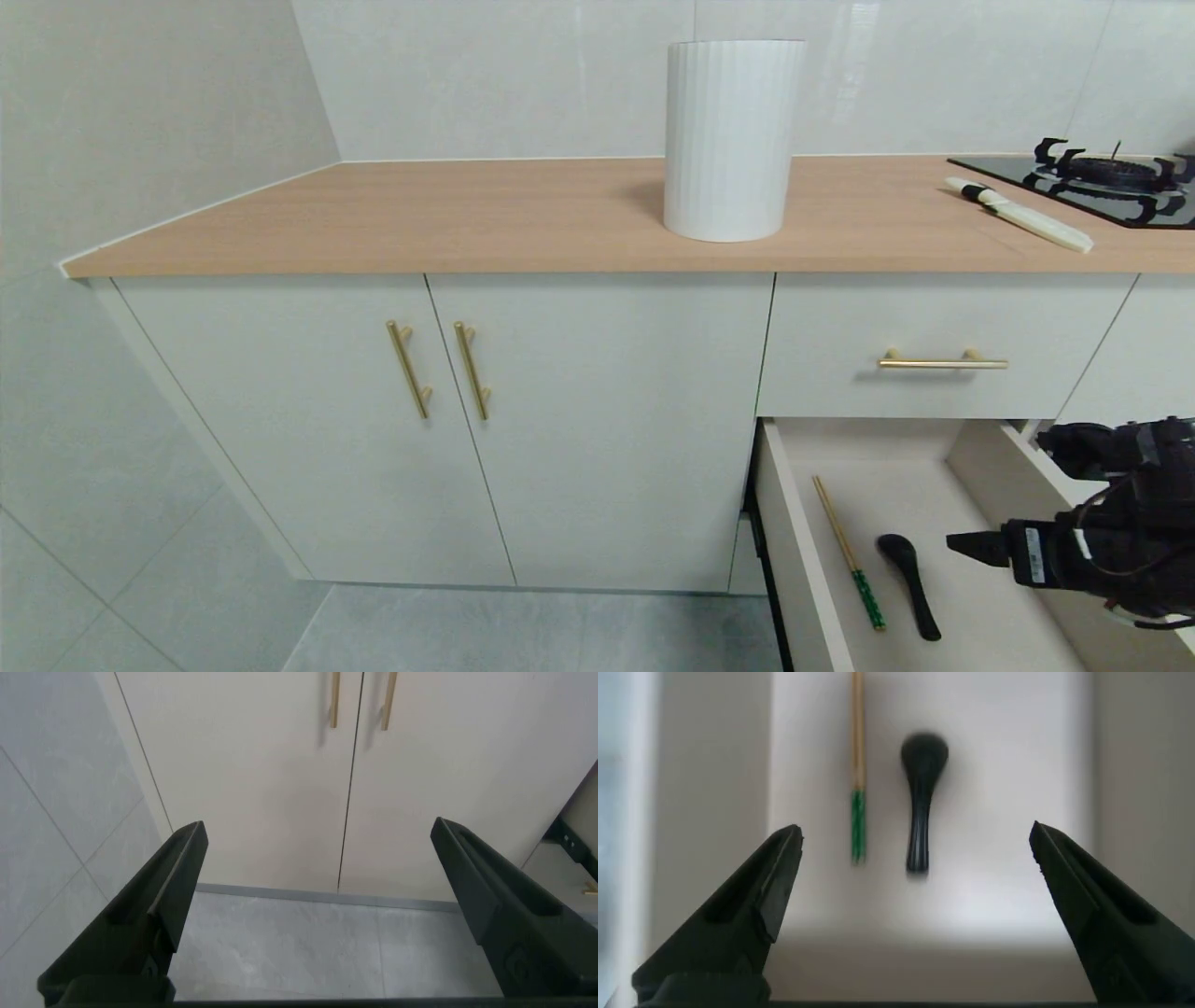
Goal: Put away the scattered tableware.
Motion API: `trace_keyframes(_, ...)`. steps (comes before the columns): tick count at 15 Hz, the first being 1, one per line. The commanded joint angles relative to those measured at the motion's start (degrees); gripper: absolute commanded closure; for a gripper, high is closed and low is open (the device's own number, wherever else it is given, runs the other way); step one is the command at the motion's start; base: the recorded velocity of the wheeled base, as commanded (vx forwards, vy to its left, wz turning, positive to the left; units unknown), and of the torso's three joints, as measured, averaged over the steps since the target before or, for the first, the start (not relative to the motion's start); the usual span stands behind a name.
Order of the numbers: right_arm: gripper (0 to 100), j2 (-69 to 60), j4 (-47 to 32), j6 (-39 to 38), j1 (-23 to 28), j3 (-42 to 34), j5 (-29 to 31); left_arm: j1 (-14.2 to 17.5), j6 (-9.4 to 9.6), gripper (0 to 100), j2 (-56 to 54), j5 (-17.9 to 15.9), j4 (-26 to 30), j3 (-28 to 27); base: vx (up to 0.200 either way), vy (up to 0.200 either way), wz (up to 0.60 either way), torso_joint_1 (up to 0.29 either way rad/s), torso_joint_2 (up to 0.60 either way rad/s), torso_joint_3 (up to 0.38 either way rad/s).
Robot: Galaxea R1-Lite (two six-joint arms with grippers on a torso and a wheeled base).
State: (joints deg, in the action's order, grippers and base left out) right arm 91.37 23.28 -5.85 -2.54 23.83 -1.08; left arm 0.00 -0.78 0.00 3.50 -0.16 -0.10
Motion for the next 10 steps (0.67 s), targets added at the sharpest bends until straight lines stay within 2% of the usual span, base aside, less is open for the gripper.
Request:
trace_keyframes(1, 0, -16.4, -14.7, 0.1, -1.9, 1.1, -3.0, 0.0, -0.01, 0, 0.0, 0.0, 0.0, 0.0, 0.000, 0.000, 0.00, 0.000, 0.00, 0.000)
trace_keyframes(8, 0, -26.2, -22.3, 0.1, -2.2, -1.2, -3.1, 0.0, -0.01, 0, 0.0, 0.0, 0.0, 0.0, 0.000, 0.000, 0.00, 0.000, 0.00, 0.000)
trace_keyframes(10, 0, -29.2, -26.9, 0.0, -2.2, -1.6, -3.6, 0.0, 1.40, 0, 0.0, 0.0, 0.0, 0.0, 0.000, 0.000, 0.00, 0.000, 0.00, 0.000)
